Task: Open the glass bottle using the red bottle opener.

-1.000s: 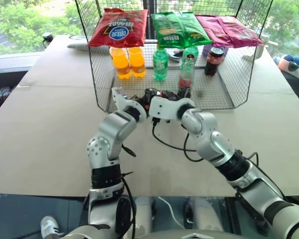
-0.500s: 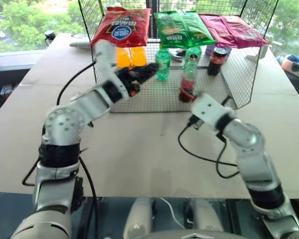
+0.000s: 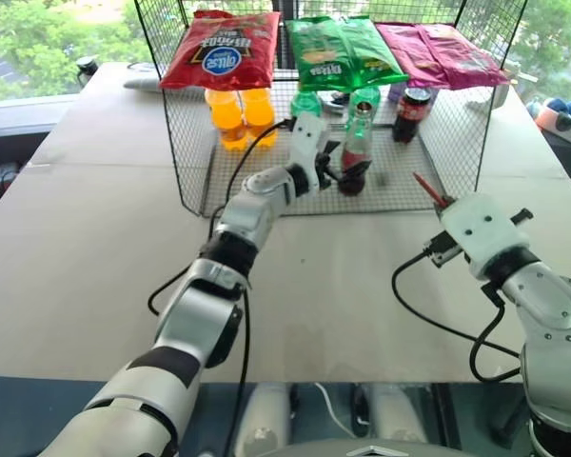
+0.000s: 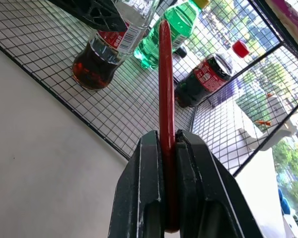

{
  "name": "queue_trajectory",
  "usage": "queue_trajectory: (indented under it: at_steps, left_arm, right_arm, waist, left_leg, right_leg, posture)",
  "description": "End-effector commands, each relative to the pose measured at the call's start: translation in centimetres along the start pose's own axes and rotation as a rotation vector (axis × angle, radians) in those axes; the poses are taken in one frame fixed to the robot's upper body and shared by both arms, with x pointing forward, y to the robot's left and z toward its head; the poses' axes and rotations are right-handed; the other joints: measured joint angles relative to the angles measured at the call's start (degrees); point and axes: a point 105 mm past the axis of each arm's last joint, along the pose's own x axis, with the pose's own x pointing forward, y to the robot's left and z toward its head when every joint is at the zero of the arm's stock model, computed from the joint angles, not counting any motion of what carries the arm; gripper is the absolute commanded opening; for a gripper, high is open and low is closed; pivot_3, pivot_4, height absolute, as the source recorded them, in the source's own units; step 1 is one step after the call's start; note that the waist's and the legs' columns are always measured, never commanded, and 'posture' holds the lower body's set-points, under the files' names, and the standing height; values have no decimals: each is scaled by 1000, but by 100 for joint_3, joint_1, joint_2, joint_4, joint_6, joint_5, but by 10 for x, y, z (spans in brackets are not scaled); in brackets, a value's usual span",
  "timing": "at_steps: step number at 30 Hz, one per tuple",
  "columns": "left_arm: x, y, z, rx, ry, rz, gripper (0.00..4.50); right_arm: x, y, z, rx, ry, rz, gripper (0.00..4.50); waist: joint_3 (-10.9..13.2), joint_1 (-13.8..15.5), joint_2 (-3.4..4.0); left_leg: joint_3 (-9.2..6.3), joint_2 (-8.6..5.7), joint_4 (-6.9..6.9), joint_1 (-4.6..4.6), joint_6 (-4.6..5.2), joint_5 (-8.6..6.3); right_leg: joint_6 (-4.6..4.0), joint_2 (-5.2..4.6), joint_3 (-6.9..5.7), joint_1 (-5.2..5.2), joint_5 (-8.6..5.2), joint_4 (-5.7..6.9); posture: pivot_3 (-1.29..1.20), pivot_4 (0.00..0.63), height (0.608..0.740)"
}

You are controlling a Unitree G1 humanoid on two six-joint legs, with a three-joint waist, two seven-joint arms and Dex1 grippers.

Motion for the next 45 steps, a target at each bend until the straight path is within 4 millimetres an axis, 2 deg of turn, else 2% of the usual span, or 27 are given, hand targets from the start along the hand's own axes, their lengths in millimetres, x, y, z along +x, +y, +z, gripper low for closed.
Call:
queue_trajectory:
  at_steps: [1, 6, 7, 8, 9, 11, 17, 22, 25, 29, 34, 38, 45]
  left_arm:
    - [10, -1, 13, 41, -47, -1, 4474]
    - [22, -8, 10, 21, -50, -5, 4474]
    - [24, -9, 11, 14, -56, -7, 3951]
    - [25, -10, 12, 13, -60, -7, 3689]
    - [26, -10, 13, 13, -67, -4, 3194]
    - [26, -9, 14, 15, -71, -1, 2517]
    - [22, -7, 12, 23, -85, -13, 2482]
    - [7, -19, 29, 81, -167, -159, 2482]
    - [-8, -26, 38, 84, -190, -230, 2482]
    - [-46, -38, 51, 106, -191, -337, 2482]
    - [-81, -53, 31, 123, -68, -409, 2482]
    - [-91, -60, 9, 134, -1, -404, 2482]
    - [-105, -67, -14, 62, 33, -377, 2482]
  right_arm:
    - [-13, -11, 8, -29, -21, -74, 0]
    - [-18, -10, 9, -30, -10, -93, 0]
    - [-19, -10, 9, -30, -11, -95, 0]
    - [-19, -9, 9, -30, -12, -97, 0]
    - [-19, -9, 9, -30, -12, -98, 0]
    - [-18, -8, 10, -29, -13, -99, 0]
    - [-18, -6, 9, -28, -8, -102, 0]
    - [-18, -10, 14, -33, -38, -100, 0]
    - [-18, -12, 19, -32, -71, -93, 0]
    - [-18, -14, 33, -51, -169, -77, 0]
    - [-10, -13, 38, -182, -254, -91, 0]
    - [4, 4, 40, -253, -338, -71, 0]
    - [20, 30, 46, -293, -462, -61, 0]
  waist:
    - [0, -1, 0]
    - [1, -1, -2]
    - [1, -1, -2]
    - [1, -2, -2]
    - [1, -3, -2]
    - [1, -3, -2]
    - [1, -6, -2]
    - [1, -22, -2]
    - [1, -21, -1]
    - [0, -49, 0]
    - [-1, -81, 1]
    - [-1, -48, 1]
    - [-1, -41, 1]
  left_leg:
    - [-1, 0, 0, 0, 1, 0]
    - [-4, 0, 1, -2, 8, -5]
    - [-4, 0, 3, -2, 9, -5]
    - [-4, 0, 3, -2, 11, -6]
    - [-5, 0, 3, -2, 12, -7]
    - [-6, 0, 3, -2, 12, -7]
    - [-6, 0, 6, -2, 9, -5]
    - [-5, 1, 7, -2, -7, 5]
    - [-5, 2, 7, -2, -9, 6]
    - [-10, 5, 8, -2, -10, 7]
    - [-16, 5, 10, 11, -11, 7]
    - [-7, 4, 13, 37, -10, 7]
    - [-7, 6, 31, 38, -9, 7]
  right_leg:
    - [0, 0, 0, -1, 0, 1]
    - [2, 0, -2, -2, -2, 3]
    - [11, 0, -2, -2, -7, 3]
    - [11, 0, -2, -2, -7, 4]
    - [11, 0, -2, -2, -7, 4]
    - [8, 0, -3, -2, -5, 6]
    - [2, 0, -3, -2, -1, 10]
    - [1, 0, -2, -3, -1, 12]
    - [0, 1, -2, -6, 0, 15]
    - [0, 1, 2, -7, 0, 19]
    - [0, 0, 6, 5, 1, 25]
    - [2, -1, -1, 36, -1, 22]
    - [0, 1, 2, 35, 0, 39]
  posture:
    - [0, 150, 740]
    - [0, 150, 740]
    - [0, 150, 740]
    - [0, 150, 740]
    - [0, 150, 740]
    - [0, 150, 740]
    - [0, 150, 740]
    - [0, 150, 740]
    - [0, 150, 740]
    - [0, 150, 740]
    - [0, 150, 740]
    - [0, 150, 740]
    - [0, 150, 740]
